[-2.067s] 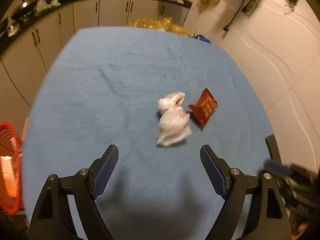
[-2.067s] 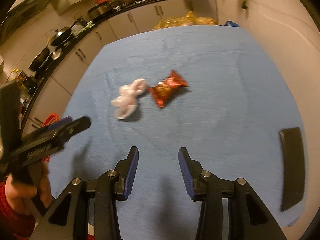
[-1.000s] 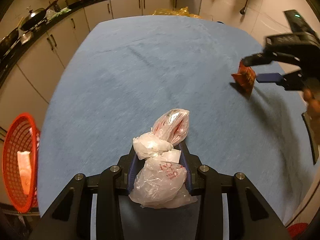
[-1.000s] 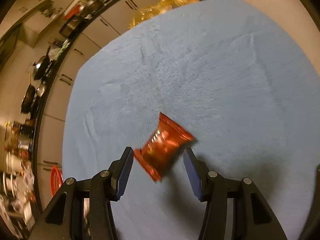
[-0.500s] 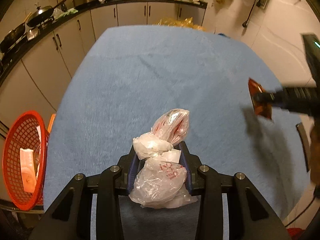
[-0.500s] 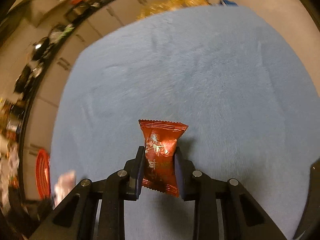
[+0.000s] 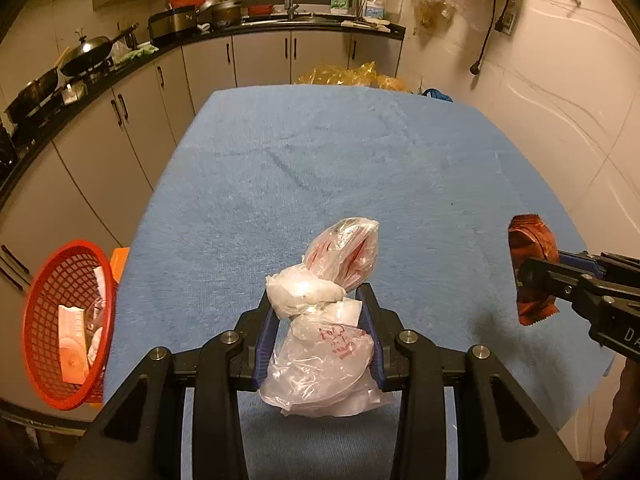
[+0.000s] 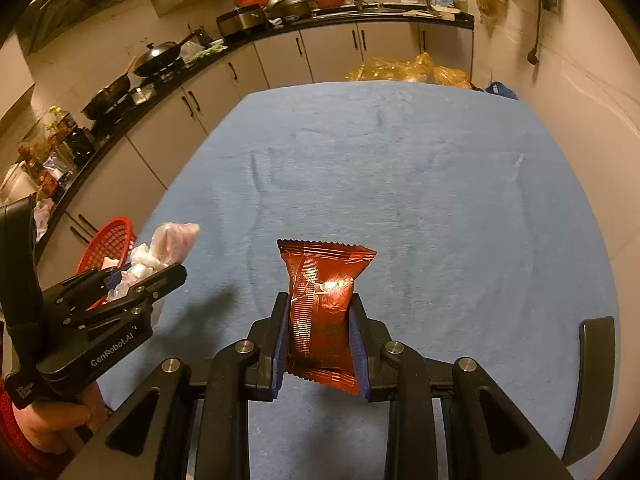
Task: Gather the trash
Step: 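Carry the plastic wrap and snack wrapper over the red basket with both tools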
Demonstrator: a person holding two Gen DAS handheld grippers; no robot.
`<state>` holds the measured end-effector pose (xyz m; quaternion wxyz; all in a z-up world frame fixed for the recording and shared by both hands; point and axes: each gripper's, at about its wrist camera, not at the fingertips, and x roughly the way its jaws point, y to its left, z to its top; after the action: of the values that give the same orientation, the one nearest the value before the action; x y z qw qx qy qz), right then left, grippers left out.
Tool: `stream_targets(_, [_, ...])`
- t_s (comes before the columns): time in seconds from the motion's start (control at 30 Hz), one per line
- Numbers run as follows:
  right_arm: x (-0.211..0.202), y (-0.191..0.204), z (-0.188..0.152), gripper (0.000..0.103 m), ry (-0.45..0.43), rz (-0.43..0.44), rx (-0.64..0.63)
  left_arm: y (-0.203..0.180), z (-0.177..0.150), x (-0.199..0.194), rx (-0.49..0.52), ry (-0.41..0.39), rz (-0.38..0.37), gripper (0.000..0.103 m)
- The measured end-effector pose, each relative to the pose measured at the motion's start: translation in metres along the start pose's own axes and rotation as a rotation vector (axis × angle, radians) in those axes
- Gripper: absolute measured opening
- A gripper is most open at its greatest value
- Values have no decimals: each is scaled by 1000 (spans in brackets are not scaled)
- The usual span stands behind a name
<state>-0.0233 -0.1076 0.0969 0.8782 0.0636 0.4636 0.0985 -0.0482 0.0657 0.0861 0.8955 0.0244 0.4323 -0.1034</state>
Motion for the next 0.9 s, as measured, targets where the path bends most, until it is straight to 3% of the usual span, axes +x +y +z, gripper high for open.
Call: stream_targets(0.9, [-11, 59, 12, 30, -59, 112, -122, 27, 3, -45, -17, -61, 99, 37])
